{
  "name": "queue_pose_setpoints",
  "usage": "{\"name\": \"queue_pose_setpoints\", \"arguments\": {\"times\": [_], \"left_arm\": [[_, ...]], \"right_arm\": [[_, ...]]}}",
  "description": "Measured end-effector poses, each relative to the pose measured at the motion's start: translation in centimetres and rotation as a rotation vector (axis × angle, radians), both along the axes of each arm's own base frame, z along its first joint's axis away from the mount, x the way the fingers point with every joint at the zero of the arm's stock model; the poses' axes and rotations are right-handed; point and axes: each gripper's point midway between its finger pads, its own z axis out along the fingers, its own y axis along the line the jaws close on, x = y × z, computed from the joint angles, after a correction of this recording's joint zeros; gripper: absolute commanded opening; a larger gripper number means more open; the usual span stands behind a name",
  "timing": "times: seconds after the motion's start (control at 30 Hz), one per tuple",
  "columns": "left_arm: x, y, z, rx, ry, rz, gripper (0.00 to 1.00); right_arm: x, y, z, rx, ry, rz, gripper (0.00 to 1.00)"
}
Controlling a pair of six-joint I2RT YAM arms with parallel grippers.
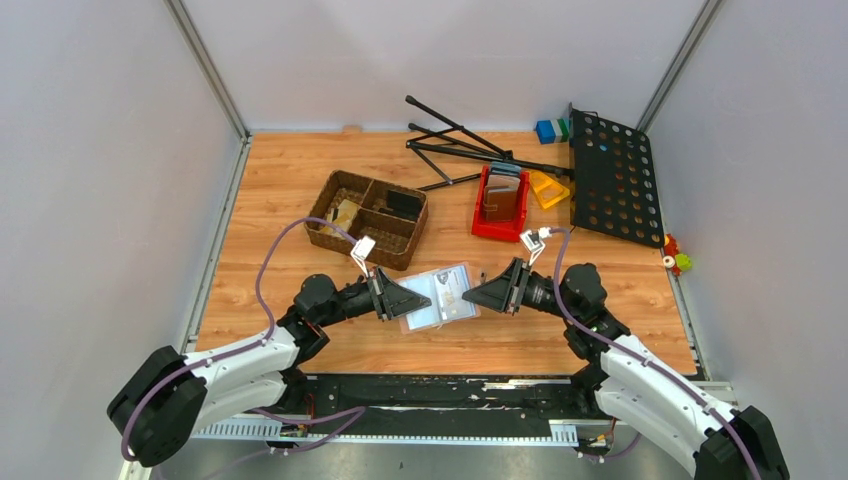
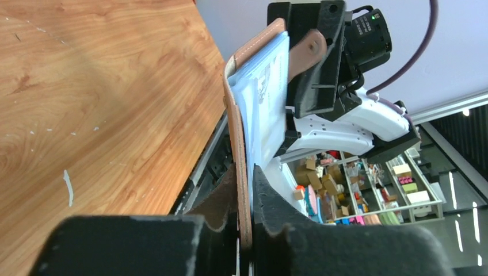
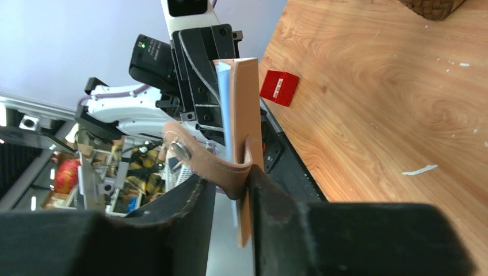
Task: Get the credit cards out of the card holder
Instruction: Remove the credit card from the card holder.
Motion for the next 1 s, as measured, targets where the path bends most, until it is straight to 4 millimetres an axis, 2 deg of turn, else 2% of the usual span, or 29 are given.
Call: {"name": "queue_pose_setpoints", "arguments": {"times": [0.13,0.5,0.77,0.87,1.0], "left_arm": [[0.0,0.0,0.1,0.002,-0.004,0.001,0.00],[-0.2,0.1,0.4,-0.006,-0.001,-0.001,0.00],[-0.3,0.0,0.6,-0.016,0.002,-0.011,0.00],[-0.3,0.0,0.4,-0.012,0.008,-0.013,0.00],[-0.2,-0.1,0.3,-0.009,0.013,-0.012,0.10]], "right_arm": [[-0.2,0.1,-0.1,-0.008,-0.017,0.013,0.44],[-0.6,0.6,-1.4,-0.039,0.014,0.053,0.41],[-0.9,1.2,-2.5,-0.067,0.040,0.080,0.28],[-0.8,1.3,-2.6,-0.072,0.042,0.084,0.19],[-0.8,1.4,-2.2,-0.070,0.028,0.086,0.03]]}}
